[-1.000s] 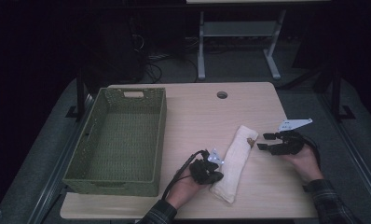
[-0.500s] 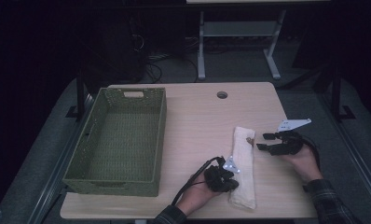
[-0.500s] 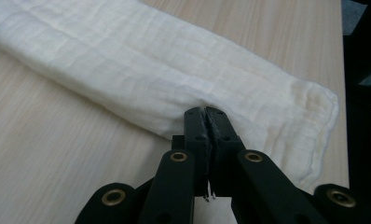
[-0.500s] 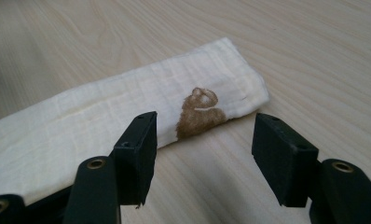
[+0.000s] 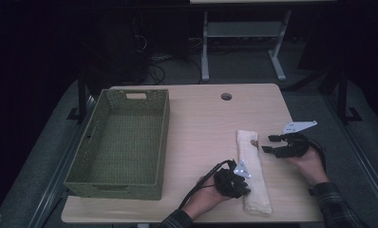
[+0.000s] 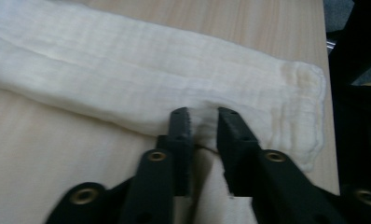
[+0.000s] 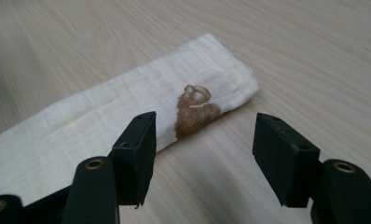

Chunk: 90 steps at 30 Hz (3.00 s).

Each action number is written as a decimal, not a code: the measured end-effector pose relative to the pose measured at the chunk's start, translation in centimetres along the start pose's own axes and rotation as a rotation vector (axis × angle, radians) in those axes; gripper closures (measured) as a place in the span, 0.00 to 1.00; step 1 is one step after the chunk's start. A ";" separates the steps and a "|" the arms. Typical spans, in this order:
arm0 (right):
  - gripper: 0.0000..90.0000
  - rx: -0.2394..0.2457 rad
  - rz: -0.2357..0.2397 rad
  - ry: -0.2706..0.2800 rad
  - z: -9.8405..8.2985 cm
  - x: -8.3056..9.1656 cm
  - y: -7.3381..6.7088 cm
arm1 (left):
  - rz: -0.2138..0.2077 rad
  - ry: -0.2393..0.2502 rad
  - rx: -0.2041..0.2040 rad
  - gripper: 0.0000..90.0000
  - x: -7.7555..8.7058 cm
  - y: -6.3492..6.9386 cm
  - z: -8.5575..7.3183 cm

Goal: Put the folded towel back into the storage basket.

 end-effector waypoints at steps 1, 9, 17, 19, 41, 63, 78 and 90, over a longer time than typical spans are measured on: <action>0.44 -0.001 -0.002 0.002 0.0 0.0 0.0 | -0.010 0.005 -0.011 0.74 0.2 -0.2 0.2; 0.43 -0.007 0.001 0.003 0.0 0.0 0.0 | -0.053 0.011 -0.107 0.46 0.7 -1.4 1.8; 0.43 -0.012 0.000 0.001 -0.1 0.0 0.1 | -0.081 0.001 -0.137 0.33 -1.2 -2.5 3.0; 0.43 -0.012 -0.001 0.001 -0.1 0.0 0.1 | -0.086 -0.013 -0.145 0.29 -1.9 -2.5 3.1; 0.38 -0.005 0.029 0.009 -0.1 0.0 0.0 | -0.019 -0.041 -0.160 0.69 -3.0 -2.6 2.4; 0.37 0.246 0.259 -0.090 5.6 -4.5 -0.7 | -0.087 -0.073 -0.089 0.88 -2.3 -1.3 2.1; 0.50 0.286 0.308 -0.175 4.3 -8.0 -0.2 | -0.111 -0.079 -0.079 0.88 -2.3 -1.2 1.9; 0.74 0.315 0.341 -0.173 4.0 -7.6 -0.7 | -0.114 -0.076 -0.065 0.88 -2.3 -1.2 1.9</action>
Point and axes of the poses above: each handheld gripper's, and its own axes: x roughly backward along the jaws, z roughly out of its top, y roughly to its right, the point moved 2 cm from there along -x, roughly forward along the jaws, and after that the axes turned 1 degree about y, right-handed, at the moved point
